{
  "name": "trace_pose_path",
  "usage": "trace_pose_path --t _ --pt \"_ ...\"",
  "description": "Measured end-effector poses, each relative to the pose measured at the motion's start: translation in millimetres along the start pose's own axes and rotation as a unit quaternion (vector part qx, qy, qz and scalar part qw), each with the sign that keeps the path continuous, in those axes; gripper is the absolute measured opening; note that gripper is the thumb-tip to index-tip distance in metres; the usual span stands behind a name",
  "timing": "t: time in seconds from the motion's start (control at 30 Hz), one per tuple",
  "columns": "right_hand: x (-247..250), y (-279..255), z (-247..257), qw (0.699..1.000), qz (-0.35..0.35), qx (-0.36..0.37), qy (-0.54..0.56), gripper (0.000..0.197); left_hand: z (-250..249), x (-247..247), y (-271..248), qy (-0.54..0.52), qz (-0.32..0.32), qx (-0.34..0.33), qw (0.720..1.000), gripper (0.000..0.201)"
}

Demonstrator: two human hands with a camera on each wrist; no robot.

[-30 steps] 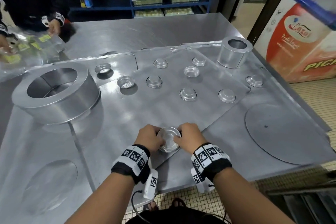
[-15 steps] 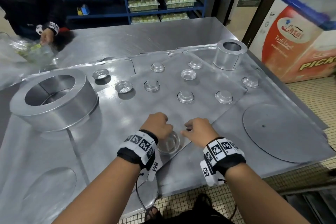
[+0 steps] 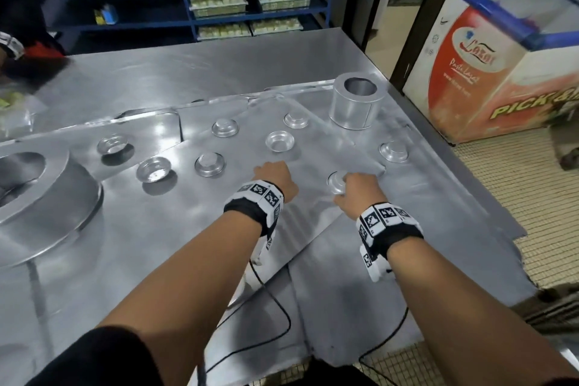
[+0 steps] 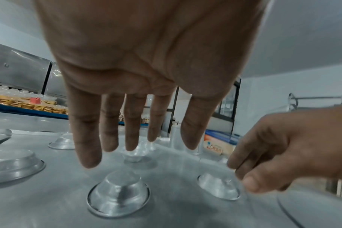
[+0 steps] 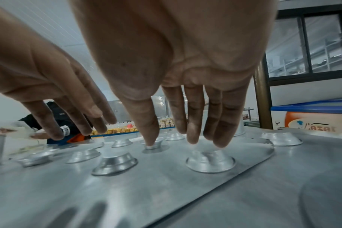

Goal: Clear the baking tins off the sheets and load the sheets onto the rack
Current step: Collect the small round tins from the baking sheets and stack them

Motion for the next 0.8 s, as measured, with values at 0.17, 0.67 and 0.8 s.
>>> trace_pose_path --t 0.17,0.67,0.8 --pt "-7 33 -20 1.0 -0.007 0.003 -0.025 0.046 6 -36 28 0.085 -0.003 0.04 0.996 0.048" --pt "-30 64 -32 0.997 0.039 0.064 0.019 0.063 11 -47 41 0.097 -0.002 0.104 0.99 0.041" --pt "-29 62 -30 0.996 0.032 0.07 0.05 0.065 -13 -40 30 0.135 0.003 0.059 0.989 0.03"
Point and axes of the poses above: each hand's wrist, its own y-axis towards the middle knuckle, its own x-axis out of the back of the hand, z = x × y, the point moved 6 cm from there along y, towards the middle knuckle, and after that the axes turned 14 degrees about -z, right-handed, at the moved point
